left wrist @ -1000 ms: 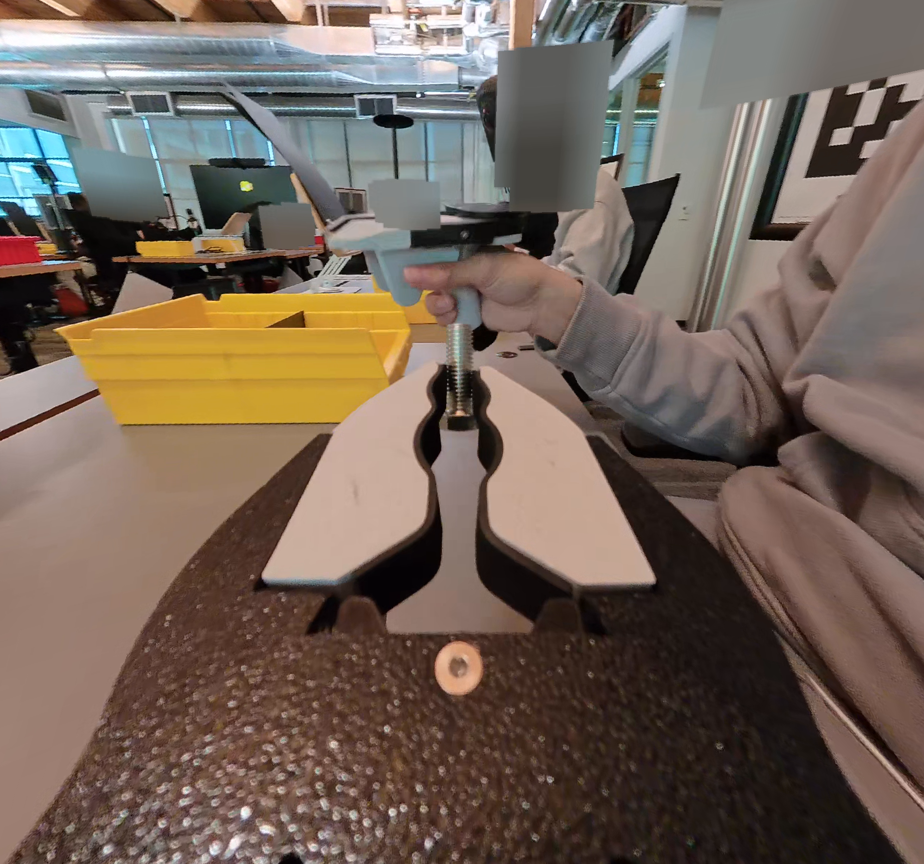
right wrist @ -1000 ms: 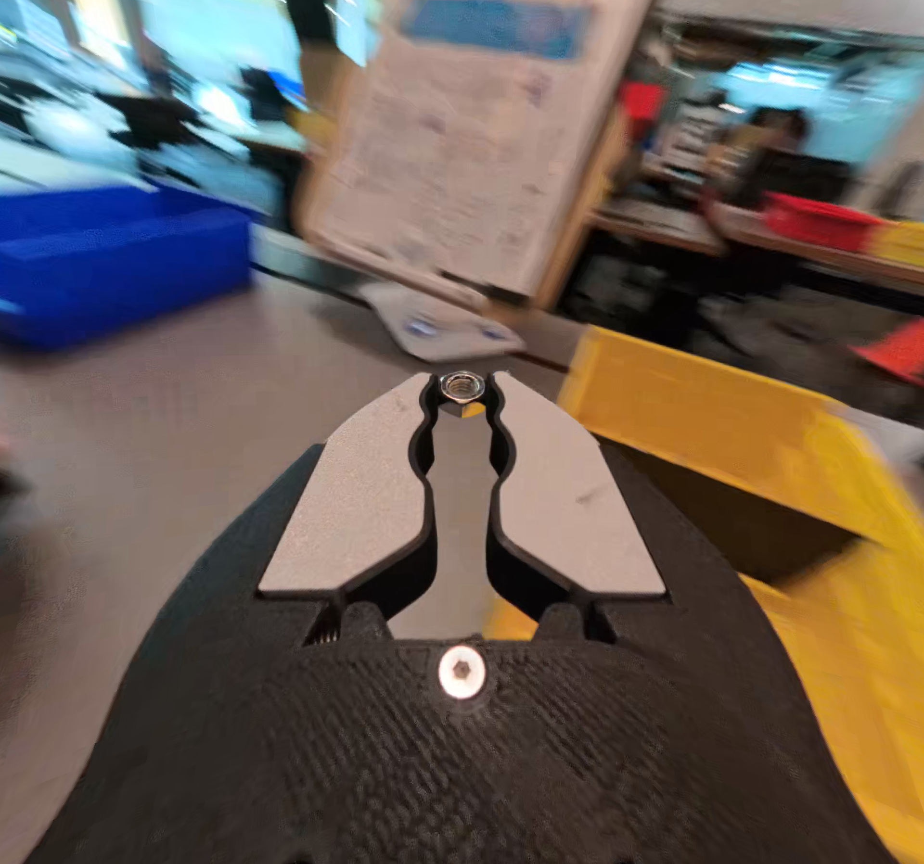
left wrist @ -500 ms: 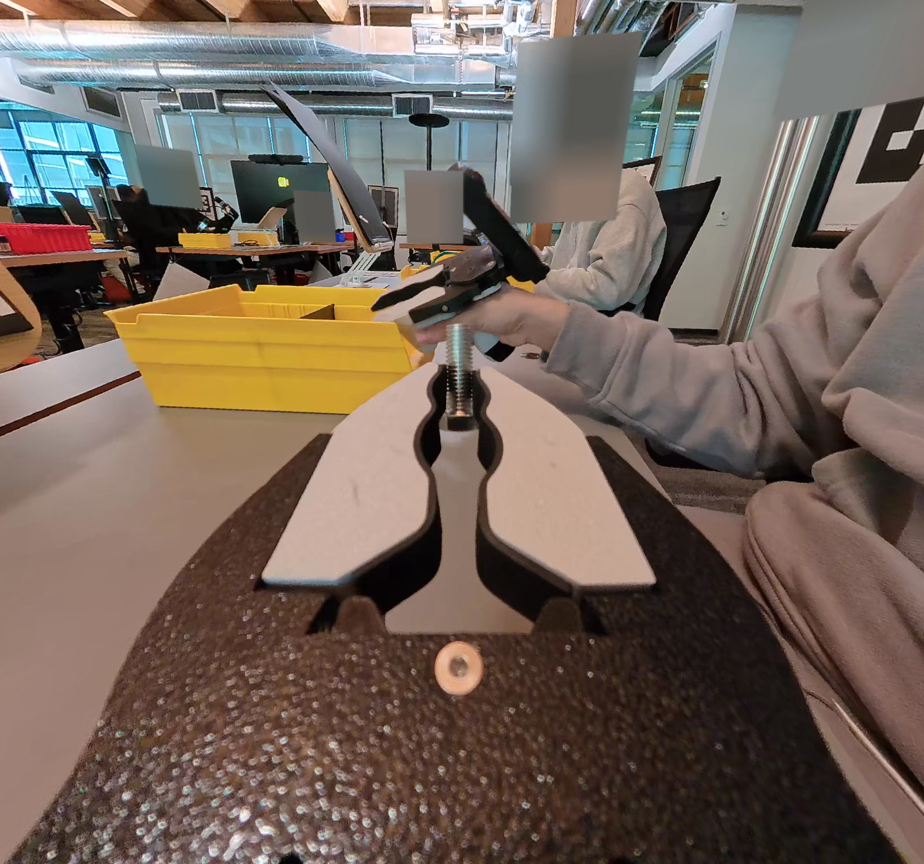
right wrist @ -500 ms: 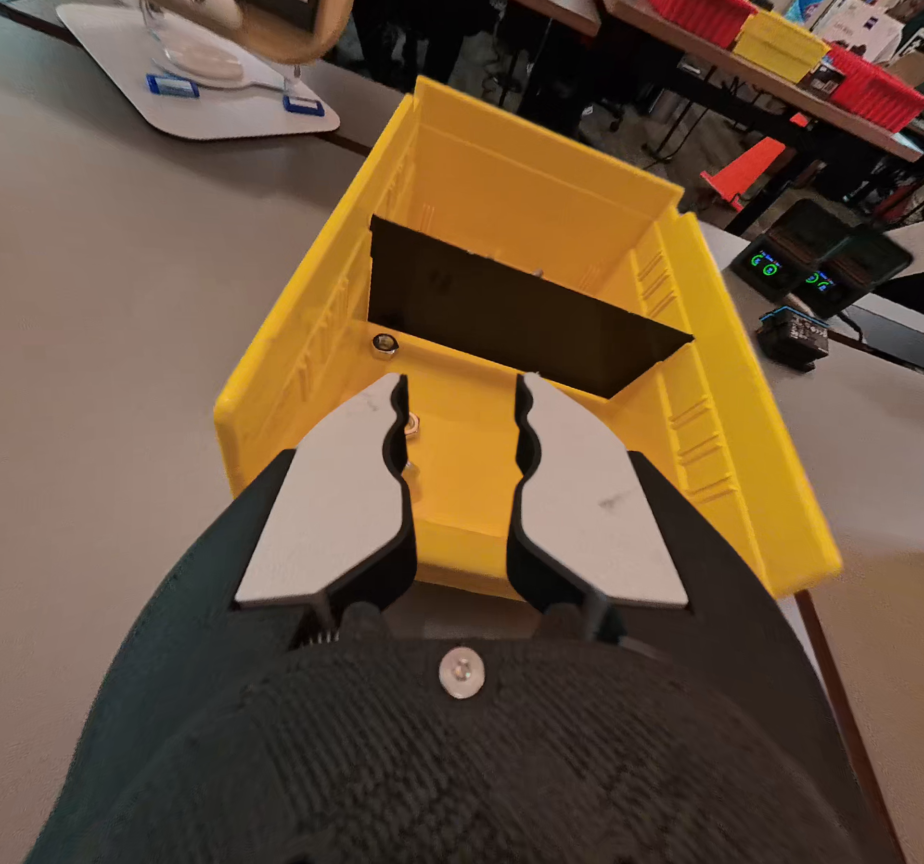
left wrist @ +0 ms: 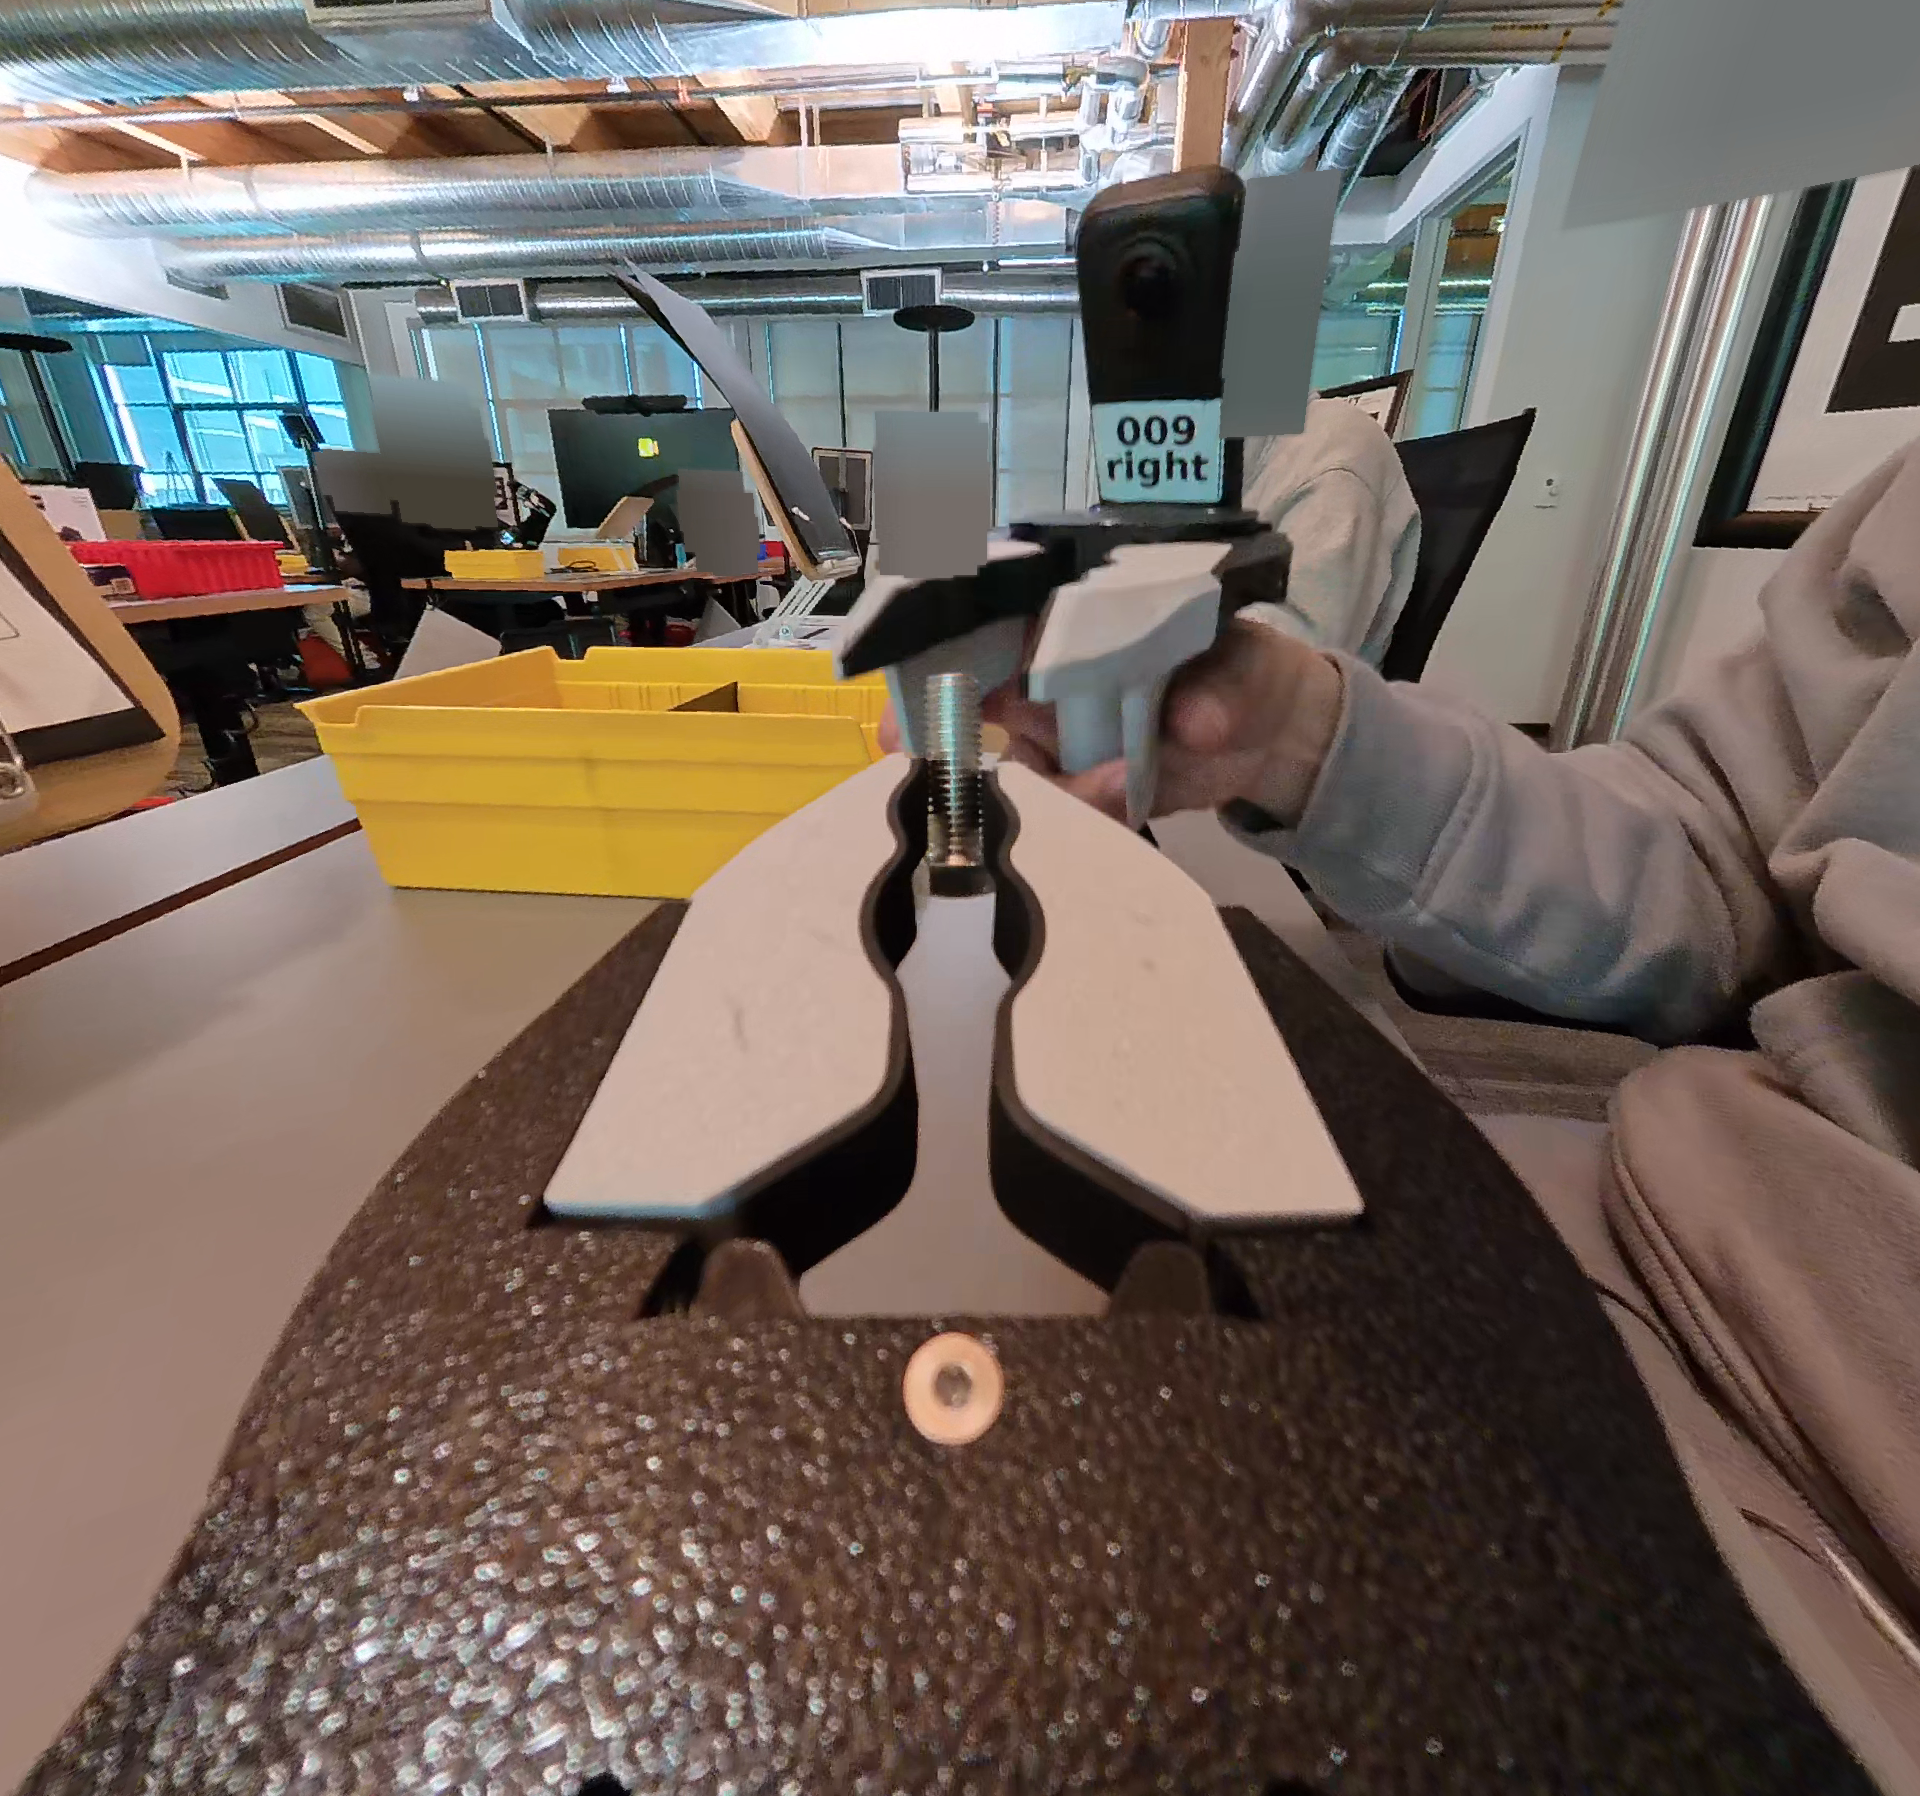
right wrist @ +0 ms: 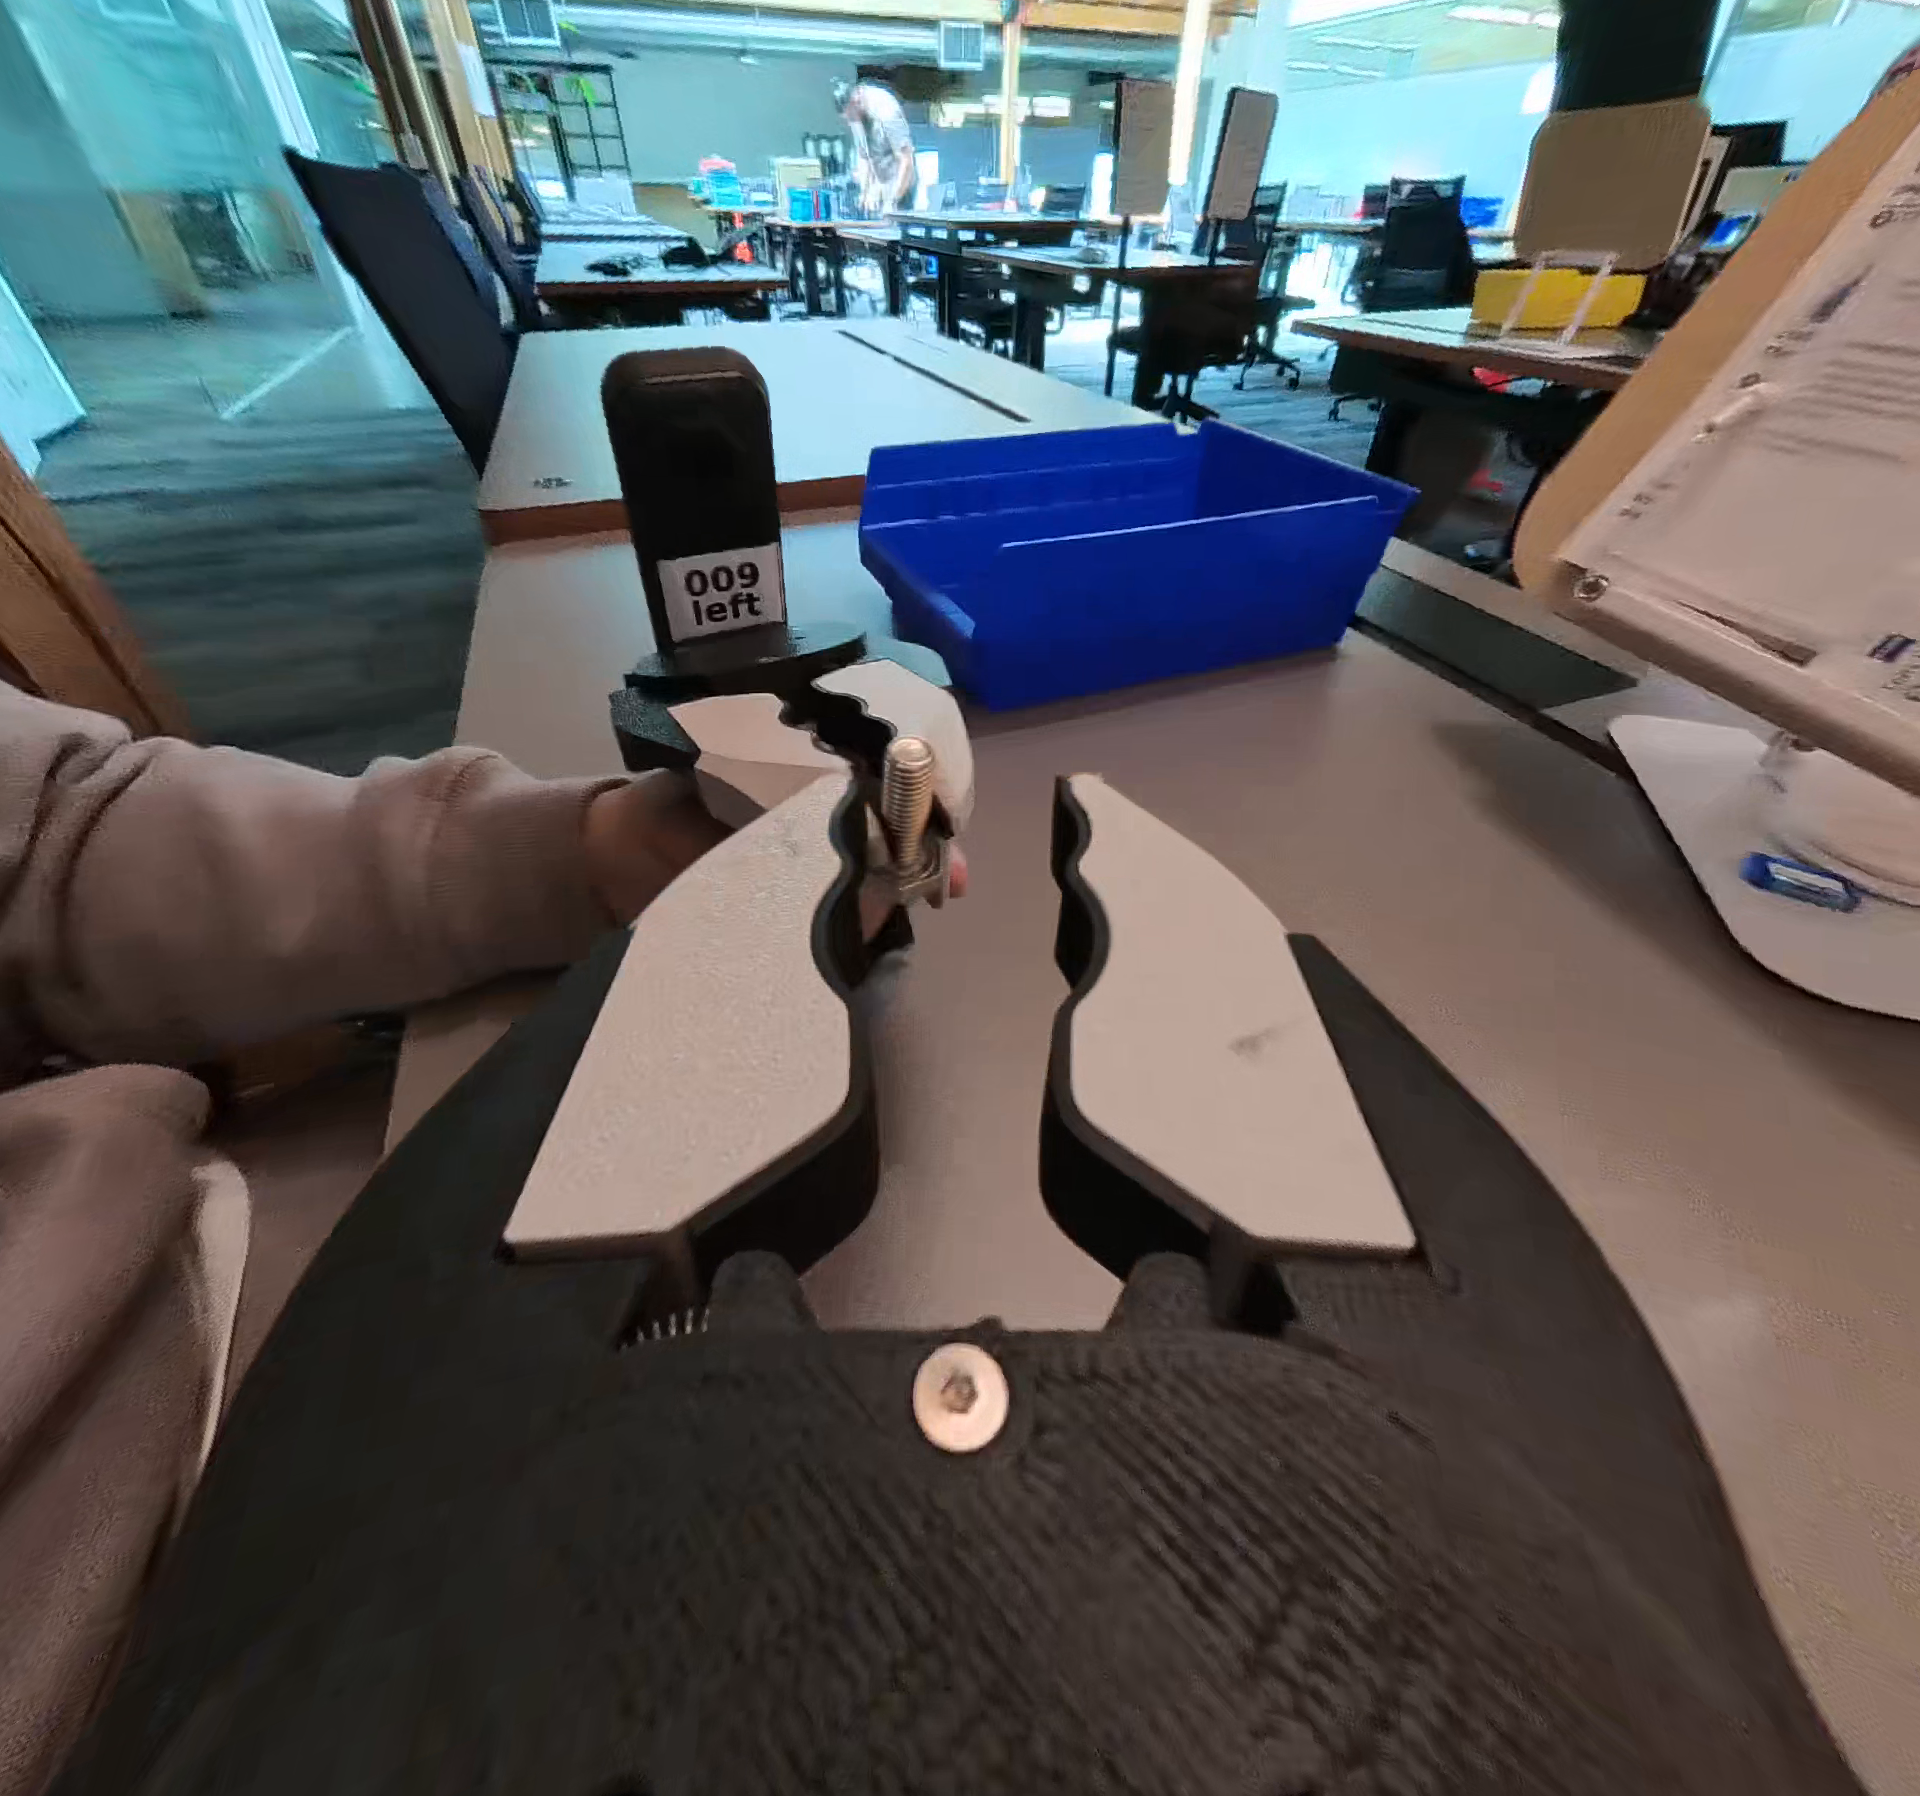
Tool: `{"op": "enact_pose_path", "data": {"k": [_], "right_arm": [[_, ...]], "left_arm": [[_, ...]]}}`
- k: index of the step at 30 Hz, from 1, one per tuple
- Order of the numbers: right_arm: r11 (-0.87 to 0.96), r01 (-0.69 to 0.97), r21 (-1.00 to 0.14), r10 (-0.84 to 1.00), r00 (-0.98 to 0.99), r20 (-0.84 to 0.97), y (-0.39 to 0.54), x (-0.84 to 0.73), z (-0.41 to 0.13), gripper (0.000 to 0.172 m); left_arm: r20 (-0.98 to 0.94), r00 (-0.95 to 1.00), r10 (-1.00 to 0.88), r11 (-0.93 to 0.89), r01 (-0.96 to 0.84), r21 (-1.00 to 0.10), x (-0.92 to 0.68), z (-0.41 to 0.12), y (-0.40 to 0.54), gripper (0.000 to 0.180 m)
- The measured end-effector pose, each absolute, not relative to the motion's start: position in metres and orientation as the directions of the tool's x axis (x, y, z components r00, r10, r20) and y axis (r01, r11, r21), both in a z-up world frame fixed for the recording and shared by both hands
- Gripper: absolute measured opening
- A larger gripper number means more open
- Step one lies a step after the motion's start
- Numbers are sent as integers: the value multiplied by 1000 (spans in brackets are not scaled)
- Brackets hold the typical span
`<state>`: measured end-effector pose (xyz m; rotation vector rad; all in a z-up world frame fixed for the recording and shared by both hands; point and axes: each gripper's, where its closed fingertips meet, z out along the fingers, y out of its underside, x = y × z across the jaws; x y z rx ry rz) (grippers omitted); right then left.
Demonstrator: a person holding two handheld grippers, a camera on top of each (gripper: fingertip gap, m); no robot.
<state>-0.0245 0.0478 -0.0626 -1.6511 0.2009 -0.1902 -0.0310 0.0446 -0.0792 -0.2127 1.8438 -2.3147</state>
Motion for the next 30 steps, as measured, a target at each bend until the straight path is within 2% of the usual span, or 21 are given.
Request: {"op": "enact_pose_path", "data": {"k": [7,12,14,16,18,20,23,27,30], "right_arm": [[-14,-17,-1000,-213,977,-14,66,-33,-66,9],[-32,11,-999,-217,976,18,67,-31,-66,9],[-54,62,-997,-284,956,75,59,-23,-61,9],[-117,129,-985,-413,896,166,34,-3,-50,9],[-295,168,-941,-562,765,313,-11,33,-40,9],[-521,148,-840,-644,577,502,-69,81,-28,9],[-773,-24,-633,-590,390,706,-152,159,-20,10],[-895,-287,-342,-439,426,791,-227,247,-56,9],[-916,-376,-138,-336,535,775,-256,274,-97,9]], "left_arm": [[-3,-977,-215,-231,54,-971,-32,-77,46,9],[-12,-971,-239,-225,67,-972,-30,-77,47,8],[-9,-955,-296,-214,76,-974,-24,-78,46,12],[-31,-936,-351,-194,105,-975,-19,-79,48,26],[-49,-927,-372,-177,122,-977,-17,-80,51,26],[-36,-929,-369,-180,110,-978,-16,-81,52,26],[-10,-933,-360,-192,85,-978,-15,-81,51,26],[-4,-932,-362,-164,68,-984,-12,-86,49,26],[-16,-923,-385,-134,73,-988,-9,-90,51,25]]}}
